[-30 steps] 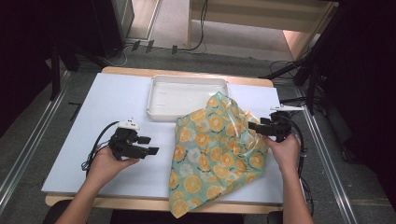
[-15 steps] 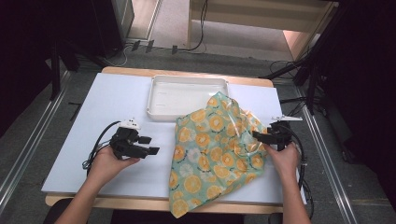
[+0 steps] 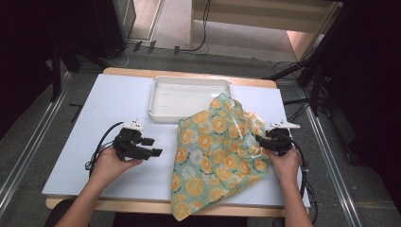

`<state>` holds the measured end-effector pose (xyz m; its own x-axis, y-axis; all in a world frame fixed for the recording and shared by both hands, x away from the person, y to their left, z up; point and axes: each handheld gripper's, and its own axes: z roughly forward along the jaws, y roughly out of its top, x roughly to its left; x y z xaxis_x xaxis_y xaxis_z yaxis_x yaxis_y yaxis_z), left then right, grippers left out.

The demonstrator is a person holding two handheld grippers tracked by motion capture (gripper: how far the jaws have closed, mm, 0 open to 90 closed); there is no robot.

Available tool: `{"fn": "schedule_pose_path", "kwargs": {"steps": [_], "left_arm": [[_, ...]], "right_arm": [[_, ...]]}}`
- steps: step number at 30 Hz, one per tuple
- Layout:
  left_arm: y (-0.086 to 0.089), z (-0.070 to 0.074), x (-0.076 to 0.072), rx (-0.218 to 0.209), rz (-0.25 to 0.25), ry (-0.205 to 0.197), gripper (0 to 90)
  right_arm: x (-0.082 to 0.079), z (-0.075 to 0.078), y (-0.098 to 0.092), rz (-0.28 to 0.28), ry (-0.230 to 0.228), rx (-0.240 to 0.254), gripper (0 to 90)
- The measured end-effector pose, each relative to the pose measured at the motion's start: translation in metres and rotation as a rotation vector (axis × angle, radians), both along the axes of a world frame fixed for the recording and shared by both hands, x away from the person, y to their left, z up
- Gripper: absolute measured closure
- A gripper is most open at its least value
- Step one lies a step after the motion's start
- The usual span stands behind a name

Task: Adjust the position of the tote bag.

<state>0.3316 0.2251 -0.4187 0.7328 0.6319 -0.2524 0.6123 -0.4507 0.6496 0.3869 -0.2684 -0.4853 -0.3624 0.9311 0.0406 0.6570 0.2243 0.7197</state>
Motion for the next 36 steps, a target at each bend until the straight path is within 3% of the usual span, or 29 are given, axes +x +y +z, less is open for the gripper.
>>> {"fn": "schedule_pose_path", "kwargs": {"steps": [2,3,4,5,9,16,18,19,21,22,23,24,25,26,27,28,30,32,36], "left_arm": [[0.0,0.0,0.0,0.001,-0.001,0.0,40.8],[0.0,0.0,0.0,0.002,0.001,0.004,40.8],[0.0,0.0,0.0,0.002,0.001,0.004,40.8],[0.0,-0.001,0.0,0.001,0.0,0.006,40.8],[0.001,-0.001,0.001,0.0,0.001,0.011,40.7],[0.0,-0.002,0.002,0.007,0.0,0.014,40.7],[0.0,-0.002,0.002,0.008,0.0,0.015,40.7],[0.0,-0.002,0.002,0.009,0.001,0.015,40.7],[0.0,-0.002,0.001,0.008,0.001,0.015,40.7],[0.001,-0.002,0.001,0.006,-0.001,0.014,40.7],[0.0,-0.002,0.001,0.007,-0.001,0.013,40.7],[0.0,-0.002,0.001,0.005,-0.001,0.015,40.7],[-0.001,-0.002,0.001,0.009,-0.005,0.016,40.7],[-0.001,-0.002,0.001,0.009,-0.005,0.016,40.7],[-0.001,-0.002,0.001,0.012,-0.003,0.014,40.8],[-0.001,-0.002,0.001,0.01,-0.003,0.017,40.7],[0.0,-0.002,0.001,0.009,-0.002,0.018,40.8],[0.0,-0.002,0.001,0.012,0.0,0.016,40.8],[0.001,-0.001,0.001,0.005,-0.002,0.014,40.9]], "right_arm": [[0.001,0.001,-0.001,0.002,0.004,0.002,49.0],[0.004,0.003,-0.001,-0.002,0.008,-0.028,39.9],[0.004,0.003,-0.001,-0.002,0.008,-0.028,39.9],[0.008,0.006,-0.003,-0.025,-0.01,-0.067,35.3],[0.021,0.009,-0.013,-0.041,-0.003,-0.002,25.6],[0.037,-0.001,-0.017,-0.041,0.04,-0.005,16.6],[0.034,0.001,-0.016,-0.008,0.036,0.013,27.4],[0.034,0.001,-0.016,-0.008,0.036,0.013,27.4],[0.028,0.001,-0.011,0.036,0.026,-0.015,36.4],[0.028,0.001,-0.011,0.036,0.026,-0.015,36.4],[0.024,0.0,-0.011,0.038,0.009,0.001,45.0],[0.024,0.0,-0.011,0.038,0.009,0.001,45.0],[0.022,0.001,-0.011,0.046,0.011,0.01,60.3],[0.022,0.001,-0.011,0.046,0.011,0.01,60.3],[0.019,0.003,-0.01,0.07,0.027,0.025,76.2],[0.019,0.004,-0.009,0.085,0.042,0.043,84.1],[0.019,0.006,-0.008,0.099,0.065,0.07,85.9],[0.019,0.012,-0.006,0.094,0.115,0.115,89.5],[0.012,0.03,0.0,0.141,0.071,0.151,90.0]]}}
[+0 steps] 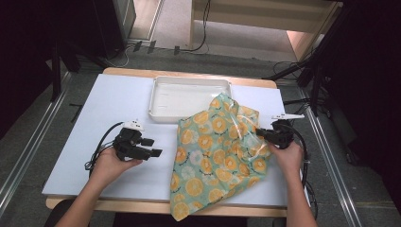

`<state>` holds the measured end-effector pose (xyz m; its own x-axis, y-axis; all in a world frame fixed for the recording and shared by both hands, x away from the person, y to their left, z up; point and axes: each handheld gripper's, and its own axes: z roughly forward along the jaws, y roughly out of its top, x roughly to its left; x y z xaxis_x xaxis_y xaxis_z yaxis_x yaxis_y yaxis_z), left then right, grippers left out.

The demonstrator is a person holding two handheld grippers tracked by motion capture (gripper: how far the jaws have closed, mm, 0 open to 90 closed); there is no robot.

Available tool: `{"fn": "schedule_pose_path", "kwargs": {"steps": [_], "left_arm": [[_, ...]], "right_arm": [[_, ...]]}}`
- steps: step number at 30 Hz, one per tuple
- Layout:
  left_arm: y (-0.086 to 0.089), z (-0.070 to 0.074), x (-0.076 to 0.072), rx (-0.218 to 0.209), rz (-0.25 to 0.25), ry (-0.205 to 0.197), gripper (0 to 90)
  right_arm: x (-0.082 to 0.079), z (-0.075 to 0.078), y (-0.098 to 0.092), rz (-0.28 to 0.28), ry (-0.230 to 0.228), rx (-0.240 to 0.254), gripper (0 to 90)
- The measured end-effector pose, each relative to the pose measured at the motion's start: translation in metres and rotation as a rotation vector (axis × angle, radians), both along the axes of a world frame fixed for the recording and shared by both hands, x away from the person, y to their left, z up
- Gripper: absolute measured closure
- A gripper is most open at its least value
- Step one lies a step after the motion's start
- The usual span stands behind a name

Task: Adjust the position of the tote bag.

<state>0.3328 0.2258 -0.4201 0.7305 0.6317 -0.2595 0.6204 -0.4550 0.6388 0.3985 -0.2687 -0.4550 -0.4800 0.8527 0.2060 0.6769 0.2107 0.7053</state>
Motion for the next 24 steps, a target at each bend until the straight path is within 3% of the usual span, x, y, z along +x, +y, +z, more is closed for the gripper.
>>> {"fn": "schedule_pose_path", "kwargs": {"steps": [3,13,17,24], "left_arm": [[0.0,0.001,-0.001,-0.002,0.002,-0.001,41.0],[0.002,0.003,0.0,-0.022,0.004,0.002,41.2],[0.001,0.004,-0.002,-0.019,0.0,0.001,41.3],[0.002,0.011,-0.002,-0.055,0.003,-0.003,41.4]], "right_arm": [[-0.011,0.02,0.011,0.043,-0.034,0.053,90.0],[-0.03,0.056,0.049,0.156,-0.078,0.073,90.0],[-0.035,0.063,0.06,0.187,-0.088,0.082,90.0],[-0.043,0.07,0.086,0.243,-0.094,0.068,90.0]]}}
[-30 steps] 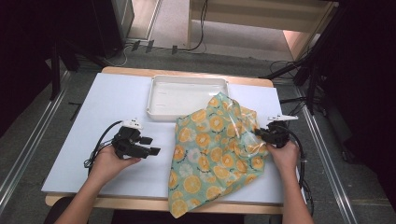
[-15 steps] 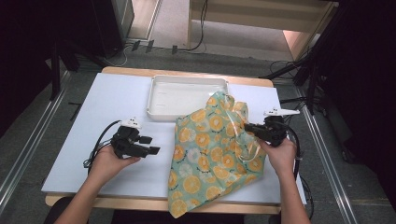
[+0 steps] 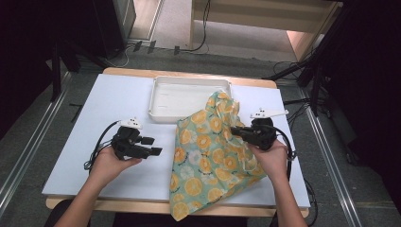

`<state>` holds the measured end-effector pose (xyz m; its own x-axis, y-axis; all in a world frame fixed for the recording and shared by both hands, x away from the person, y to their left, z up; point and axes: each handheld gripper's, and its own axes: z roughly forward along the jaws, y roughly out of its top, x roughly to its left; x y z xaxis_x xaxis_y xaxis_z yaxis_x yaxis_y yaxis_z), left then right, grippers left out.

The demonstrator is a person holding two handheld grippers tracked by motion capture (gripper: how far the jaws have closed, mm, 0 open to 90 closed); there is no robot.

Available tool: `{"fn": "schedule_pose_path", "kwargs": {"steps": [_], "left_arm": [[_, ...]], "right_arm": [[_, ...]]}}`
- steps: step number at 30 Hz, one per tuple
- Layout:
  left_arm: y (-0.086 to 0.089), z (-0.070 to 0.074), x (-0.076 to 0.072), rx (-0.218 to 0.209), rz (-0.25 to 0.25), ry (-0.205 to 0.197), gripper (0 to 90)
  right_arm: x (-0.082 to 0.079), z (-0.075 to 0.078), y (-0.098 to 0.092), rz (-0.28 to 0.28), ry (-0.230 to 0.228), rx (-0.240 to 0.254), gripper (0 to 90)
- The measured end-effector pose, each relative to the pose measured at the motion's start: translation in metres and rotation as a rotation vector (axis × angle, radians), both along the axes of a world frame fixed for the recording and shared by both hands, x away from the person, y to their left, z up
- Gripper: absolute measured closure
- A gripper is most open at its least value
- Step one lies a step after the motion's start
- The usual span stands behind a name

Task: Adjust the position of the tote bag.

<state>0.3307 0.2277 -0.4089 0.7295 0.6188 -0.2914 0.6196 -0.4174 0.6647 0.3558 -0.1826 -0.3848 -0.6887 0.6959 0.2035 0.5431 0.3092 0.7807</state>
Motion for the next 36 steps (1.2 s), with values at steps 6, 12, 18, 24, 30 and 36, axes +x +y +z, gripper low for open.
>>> {"fn": "schedule_pose_path", "kwargs": {"steps": [6,12,18,24,30,36], "left_arm": [[-0.003,0.0,-0.002,0.002,-0.012,0.003,41.5],[-0.004,0.003,-0.003,0.003,-0.019,-0.004,41.5],[-0.004,0.008,-0.003,-0.011,-0.021,-0.004,41.5],[-0.005,0.022,0.0,-0.021,-0.022,-0.021,41.5],[-0.006,0.029,0.003,-0.021,-0.013,-0.031,41.4],[0.001,0.032,0.001,-0.017,0.006,-0.038,41.3]], "right_arm": [[-0.008,0.006,0.018,0.047,-0.016,-0.002,90.0],[-0.017,0.012,0.036,0.094,-0.03,0.018,90.0],[-0.029,0.018,0.058,0.138,-0.044,0.027,90.0],[-0.037,0.024,0.074,0.182,-0.055,0.032,90.0],[-0.047,0.029,0.096,0.244,-0.076,0.031,90.0],[-0.051,0.025,0.12,0.306,-0.071,0.021,90.0]]}}
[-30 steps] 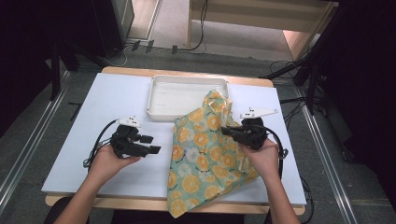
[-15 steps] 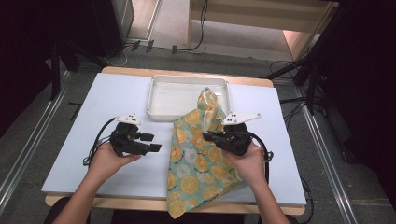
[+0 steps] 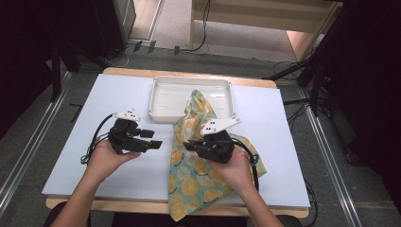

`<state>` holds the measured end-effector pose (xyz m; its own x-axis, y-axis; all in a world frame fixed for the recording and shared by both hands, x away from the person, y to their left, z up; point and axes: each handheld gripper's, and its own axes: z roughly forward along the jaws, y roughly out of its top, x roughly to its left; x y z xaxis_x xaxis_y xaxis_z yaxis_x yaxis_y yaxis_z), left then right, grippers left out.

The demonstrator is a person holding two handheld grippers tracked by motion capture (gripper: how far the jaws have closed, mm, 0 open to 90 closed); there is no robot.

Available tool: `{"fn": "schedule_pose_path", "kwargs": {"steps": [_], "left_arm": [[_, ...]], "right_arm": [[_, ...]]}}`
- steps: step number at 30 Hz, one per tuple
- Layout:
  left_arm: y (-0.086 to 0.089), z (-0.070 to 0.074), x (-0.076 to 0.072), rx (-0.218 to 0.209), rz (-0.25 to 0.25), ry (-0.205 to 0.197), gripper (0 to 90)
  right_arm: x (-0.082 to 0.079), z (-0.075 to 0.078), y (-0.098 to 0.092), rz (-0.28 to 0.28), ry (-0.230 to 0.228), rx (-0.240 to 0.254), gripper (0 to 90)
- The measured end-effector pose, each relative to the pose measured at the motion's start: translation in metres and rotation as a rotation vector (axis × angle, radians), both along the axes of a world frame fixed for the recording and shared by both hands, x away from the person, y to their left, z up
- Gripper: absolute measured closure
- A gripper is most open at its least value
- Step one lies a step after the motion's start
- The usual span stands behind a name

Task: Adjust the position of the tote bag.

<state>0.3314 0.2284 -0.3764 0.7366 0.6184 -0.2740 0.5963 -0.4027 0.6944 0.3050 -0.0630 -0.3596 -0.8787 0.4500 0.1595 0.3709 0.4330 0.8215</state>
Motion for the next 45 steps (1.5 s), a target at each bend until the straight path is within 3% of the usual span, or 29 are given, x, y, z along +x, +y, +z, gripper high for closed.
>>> {"fn": "schedule_pose_path", "kwargs": {"steps": [7,18,21,26,29,32,35,39,45], "left_arm": [[0.013,0.008,-0.001,-0.007,0.051,-0.019,41.4],[0.028,0.013,0.003,-0.03,0.1,-0.024,41.5],[0.035,0.015,0.002,-0.043,0.105,-0.036,41.5],[0.043,0.015,0.002,-0.046,0.126,-0.041,41.5],[0.043,0.012,0.003,-0.037,0.123,-0.045,41.5],[0.042,0.011,0.003,-0.036,0.121,-0.045,41.4],[0.041,0.011,0.004,-0.038,0.119,-0.042,41.4],[0.038,0.01,0.006,-0.039,0.11,-0.045,41.4],[0.036,0.009,0.007,-0.034,0.103,-0.043,41.4]], "right_arm": [[-0.003,-0.007,0.035,0.076,0.012,-0.011,89.9],[-0.004,-0.019,0.071,0.135,0.032,-0.02,89.9],[-0.008,-0.026,0.089,0.166,0.044,-0.019,89.9],[-0.016,-0.035,0.104,0.199,0.063,-0.031,89.9],[-0.019,-0.045,0.108,0.207,0.058,-0.062,89.9],[-0.019,-0.047,0.108,0.204,0.072,-0.061,89.7],[-0.02,-0.044,0.105,0.201,0.054,-0.061,88.4],[-0.019,-0.037,0.098,0.179,0.061,-0.055,78.9],[-0.023,-0.02,0.088,0.139,-0.01,-0.074,64.2]]}}
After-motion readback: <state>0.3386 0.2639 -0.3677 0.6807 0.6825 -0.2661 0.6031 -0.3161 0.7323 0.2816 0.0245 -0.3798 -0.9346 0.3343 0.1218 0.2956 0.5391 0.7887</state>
